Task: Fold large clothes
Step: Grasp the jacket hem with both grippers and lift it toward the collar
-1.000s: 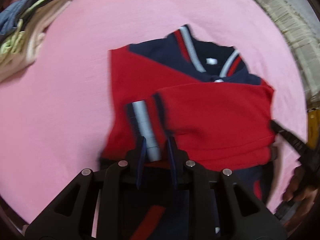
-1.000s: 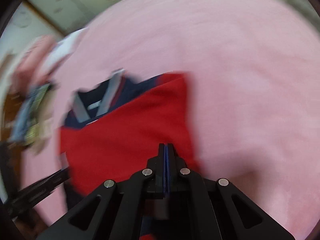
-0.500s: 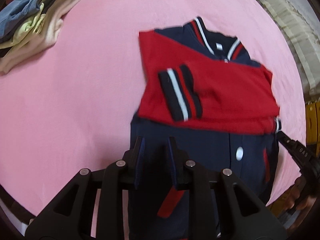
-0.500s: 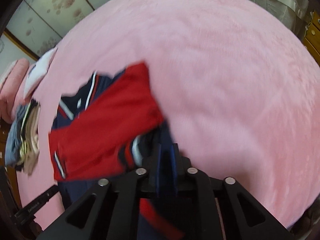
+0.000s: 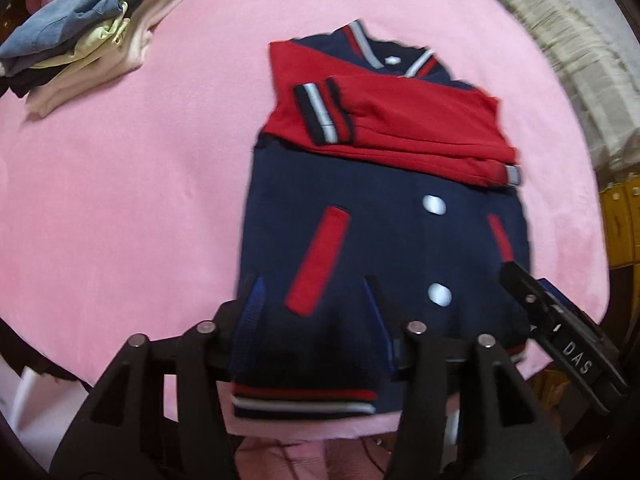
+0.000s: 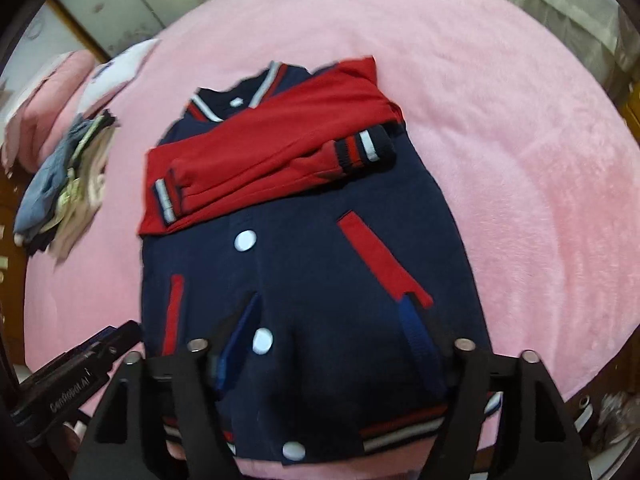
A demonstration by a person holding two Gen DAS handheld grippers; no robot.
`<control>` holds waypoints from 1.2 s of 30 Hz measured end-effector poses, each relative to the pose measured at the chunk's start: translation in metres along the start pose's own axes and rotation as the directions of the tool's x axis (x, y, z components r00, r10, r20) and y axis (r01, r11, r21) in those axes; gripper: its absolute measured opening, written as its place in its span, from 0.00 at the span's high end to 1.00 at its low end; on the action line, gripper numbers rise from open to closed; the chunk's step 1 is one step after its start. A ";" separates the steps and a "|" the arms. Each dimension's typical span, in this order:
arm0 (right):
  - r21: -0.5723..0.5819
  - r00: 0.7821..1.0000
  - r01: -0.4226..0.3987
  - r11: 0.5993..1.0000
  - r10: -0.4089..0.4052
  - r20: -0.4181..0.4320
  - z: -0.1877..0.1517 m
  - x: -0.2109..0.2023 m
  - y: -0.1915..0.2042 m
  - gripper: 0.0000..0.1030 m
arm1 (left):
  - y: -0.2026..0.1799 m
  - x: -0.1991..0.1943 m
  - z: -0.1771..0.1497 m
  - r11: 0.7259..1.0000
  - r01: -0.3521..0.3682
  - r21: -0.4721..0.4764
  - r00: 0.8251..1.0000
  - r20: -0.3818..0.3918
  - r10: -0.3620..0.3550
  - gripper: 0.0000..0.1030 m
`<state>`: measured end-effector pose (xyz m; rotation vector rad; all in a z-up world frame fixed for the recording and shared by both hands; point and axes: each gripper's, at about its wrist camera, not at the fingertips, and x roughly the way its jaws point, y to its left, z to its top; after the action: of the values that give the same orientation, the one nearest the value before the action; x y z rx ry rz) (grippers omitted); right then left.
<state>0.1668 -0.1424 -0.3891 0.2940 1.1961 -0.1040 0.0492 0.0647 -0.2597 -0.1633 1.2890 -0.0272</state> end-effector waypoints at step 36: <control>0.212 0.943 -0.330 0.920 0.330 0.033 -0.081 -0.008 -0.188 0.35 | 0.097 0.025 -0.111 0.891 0.293 -0.348 0.956 0.084 -0.281 0.36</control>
<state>0.0467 -0.3004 -0.4405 0.6832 1.1241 0.0629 -0.0575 0.1457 -0.3263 -0.6666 1.2196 -0.0432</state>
